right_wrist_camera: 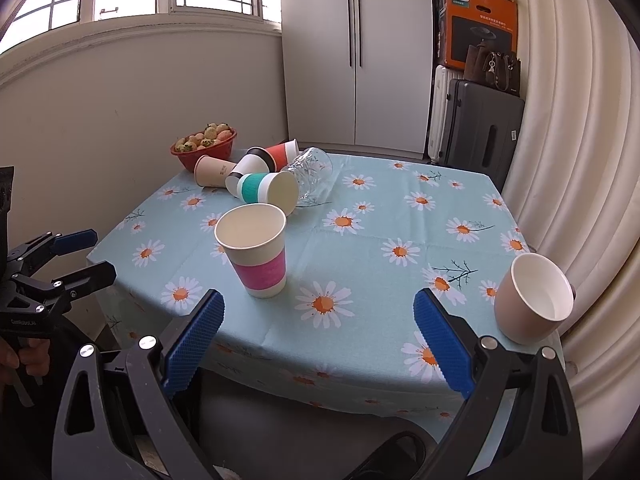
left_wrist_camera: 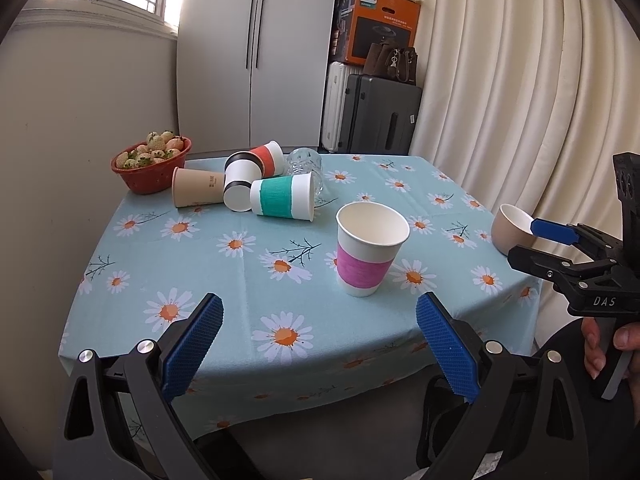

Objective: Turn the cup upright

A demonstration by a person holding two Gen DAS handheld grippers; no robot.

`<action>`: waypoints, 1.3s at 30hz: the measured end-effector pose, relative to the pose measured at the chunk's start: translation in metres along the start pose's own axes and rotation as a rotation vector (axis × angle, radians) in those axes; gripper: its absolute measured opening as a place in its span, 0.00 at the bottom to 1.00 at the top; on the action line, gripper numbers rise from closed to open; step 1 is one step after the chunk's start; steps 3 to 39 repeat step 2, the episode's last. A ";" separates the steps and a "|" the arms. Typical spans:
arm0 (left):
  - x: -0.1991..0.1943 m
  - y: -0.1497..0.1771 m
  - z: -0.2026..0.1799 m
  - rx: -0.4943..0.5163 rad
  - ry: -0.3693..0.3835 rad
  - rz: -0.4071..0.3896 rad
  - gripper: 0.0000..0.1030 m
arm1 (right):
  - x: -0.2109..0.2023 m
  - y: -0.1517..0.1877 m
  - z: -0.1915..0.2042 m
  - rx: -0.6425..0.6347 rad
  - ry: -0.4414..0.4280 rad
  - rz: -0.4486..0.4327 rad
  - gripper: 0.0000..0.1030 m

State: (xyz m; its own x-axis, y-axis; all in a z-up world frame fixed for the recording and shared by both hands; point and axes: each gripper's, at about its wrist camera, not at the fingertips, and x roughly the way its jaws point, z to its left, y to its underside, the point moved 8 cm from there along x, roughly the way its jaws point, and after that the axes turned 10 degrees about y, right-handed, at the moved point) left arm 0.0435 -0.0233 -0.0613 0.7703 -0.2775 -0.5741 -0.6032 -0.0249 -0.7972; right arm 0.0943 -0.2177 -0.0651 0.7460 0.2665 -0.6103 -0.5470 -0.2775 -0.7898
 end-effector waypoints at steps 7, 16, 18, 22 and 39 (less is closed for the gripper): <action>0.000 0.000 -0.002 0.005 -0.003 -0.004 0.92 | 0.002 0.000 0.000 0.002 0.001 0.002 0.92; 0.000 0.000 -0.002 0.005 -0.003 -0.004 0.92 | 0.002 0.000 0.000 0.002 0.001 0.002 0.92; 0.000 0.000 -0.002 0.005 -0.003 -0.004 0.92 | 0.002 0.000 0.000 0.002 0.001 0.002 0.92; 0.000 0.000 -0.002 0.005 -0.003 -0.004 0.92 | 0.002 0.000 0.000 0.002 0.001 0.002 0.92; 0.000 0.000 -0.002 0.005 -0.003 -0.004 0.92 | 0.002 0.000 0.000 0.002 0.001 0.002 0.92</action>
